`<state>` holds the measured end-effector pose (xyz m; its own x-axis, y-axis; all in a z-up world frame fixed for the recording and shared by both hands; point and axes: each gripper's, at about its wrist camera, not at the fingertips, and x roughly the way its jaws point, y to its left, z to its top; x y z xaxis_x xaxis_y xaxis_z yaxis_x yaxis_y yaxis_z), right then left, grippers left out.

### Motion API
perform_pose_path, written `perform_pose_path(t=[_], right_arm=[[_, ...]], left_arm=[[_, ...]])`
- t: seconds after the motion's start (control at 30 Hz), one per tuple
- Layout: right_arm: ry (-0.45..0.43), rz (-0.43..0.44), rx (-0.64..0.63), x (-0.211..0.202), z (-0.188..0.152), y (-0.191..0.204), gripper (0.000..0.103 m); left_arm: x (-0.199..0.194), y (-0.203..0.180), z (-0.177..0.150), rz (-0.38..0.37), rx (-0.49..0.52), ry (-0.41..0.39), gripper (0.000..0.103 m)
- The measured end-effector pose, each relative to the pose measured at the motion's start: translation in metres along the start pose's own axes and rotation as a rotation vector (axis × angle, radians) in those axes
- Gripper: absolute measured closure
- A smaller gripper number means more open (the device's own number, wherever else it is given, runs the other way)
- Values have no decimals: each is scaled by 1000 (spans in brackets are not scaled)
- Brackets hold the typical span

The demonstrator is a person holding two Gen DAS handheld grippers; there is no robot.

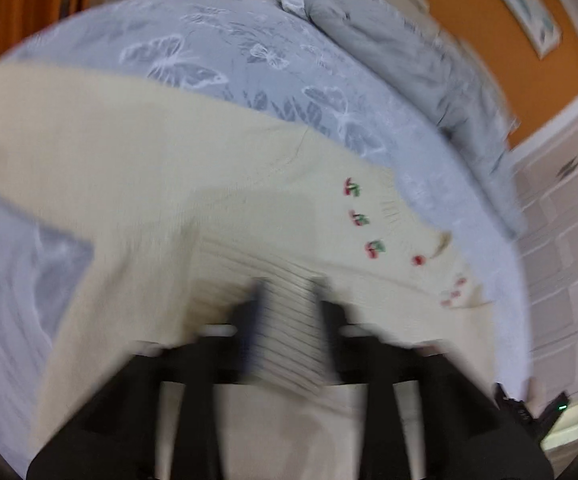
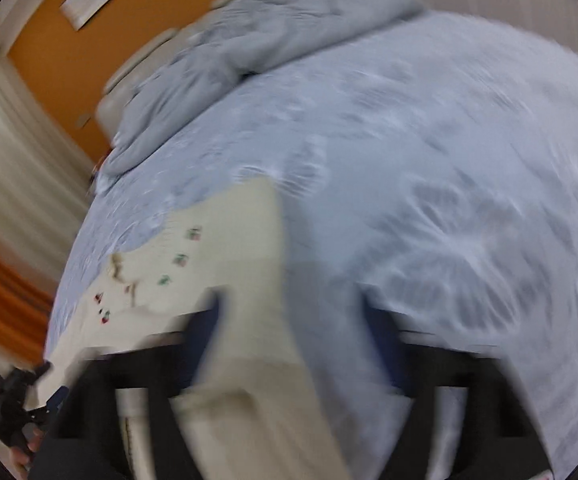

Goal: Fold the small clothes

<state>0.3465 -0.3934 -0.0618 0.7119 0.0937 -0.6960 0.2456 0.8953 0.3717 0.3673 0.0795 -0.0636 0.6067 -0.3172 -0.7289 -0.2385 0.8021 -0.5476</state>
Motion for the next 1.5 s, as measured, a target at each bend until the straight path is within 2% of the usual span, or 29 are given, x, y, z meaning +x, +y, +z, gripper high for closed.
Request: perform_pose_path(t=[0.07, 0.13, 0.17, 0.2, 0.23, 0.27, 0.3, 0.33, 0.37, 0.4, 0.43, 0.47, 0.5, 0.53, 0.57, 0.6, 0.63, 0.73, 0.83, 0.87, 0.93, 1.0, 1.03, 1.1, 1.2, 1.27, 1.33, 1.4, 1.5], right_arm=[[82, -59, -108, 30, 10, 25, 21], [186, -109, -180, 64, 11, 39, 26], [225, -121, -215, 76, 8, 44, 43], [228, -133, -230, 81, 8, 49, 78], [181, -120, -209, 73, 13, 50, 89], [100, -54, -136, 53, 19, 44, 90], [25, -14, -72, 34, 22, 36, 90], [-52, 20, -7, 20, 24, 22, 91], [-81, -6, 13, 20, 22, 14, 94], [-42, -56, 24, 34, 17, 3, 93], [59, -103, 21, 58, 11, -6, 91], [126, -121, 9, 77, 2, -14, 90], [57, -134, -5, 66, 2, -14, 87], [33, -200, -16, 55, 6, -10, 65], [-9, -231, -12, 39, 9, -6, 64], [-43, -192, -10, 26, 9, -2, 64], [-70, -106, -20, 9, 9, 8, 64], [1, -10, -153, 4, -9, 41, 65], [193, -105, -294, 48, -38, 51, 70], [134, -117, -325, 46, -46, 52, 70], [145, -175, -360, 35, -48, 66, 69], [123, -98, -321, 9, -57, 78, 65], [116, -37, -301, -5, -69, 83, 58], [95, -28, -318, -19, -97, 90, 48], [125, -46, -334, -19, -146, 92, 46], [69, -66, -335, -24, -167, 91, 45], [57, -80, -370, -25, -168, 97, 27], [75, -99, -389, -18, -173, 102, 22], [69, -102, -393, -15, -175, 103, 19]], left_arm=[[-12, 6, -8, -29, -66, -27, 11], [-15, 10, -15, 26, -100, -31, 7], [-10, 12, -17, 56, -110, -18, 7], [-3, 16, -18, 118, -126, 11, 7], [5, 20, -19, 147, -142, 40, 8], [6, 16, -20, 181, -125, 18, 17], [4, 11, -20, 211, -95, -3, 53], [6, 0, -17, 225, -37, -7, 70], [7, -10, -11, 185, 9, -3, 81], [4, -13, -7, 138, 14, -28, 83], [0, -18, -3, 113, 29, -59, 83], [-1, -27, 1, 119, 72, -96, 83], [5, -29, 1, 137, 103, -98, 82], [17, -29, 0, 163, 136, -65, 82], [37, -26, -1, 203, 148, 8, 82], [44, -21, -4, 222, 145, 31, 79], [42, -20, -6, 213, 158, -2, 79], [34, -21, -14, 221, 194, -29, 72], [36, -17, -21, 239, 215, -54, 65], [33, -19, -22, 251, 223, -58, 62], [24, -21, -25, 289, 239, -56, 49], [5, -16, -27, 291, 228, -56, 22], [-8, -8, -28, 275, 208, -66, 19], [-36, 20, -26, 241, 143, -96, 14], [-71, 85, -14, 243, -23, -119, 14], [-90, 138, 0, 276, -165, -138, 14], [-119, 208, 21, 323, -371, -194, 14], [-140, 255, 38, 351, -477, -270, 14], [-154, 302, 70, 450, -539, -325, 15]])
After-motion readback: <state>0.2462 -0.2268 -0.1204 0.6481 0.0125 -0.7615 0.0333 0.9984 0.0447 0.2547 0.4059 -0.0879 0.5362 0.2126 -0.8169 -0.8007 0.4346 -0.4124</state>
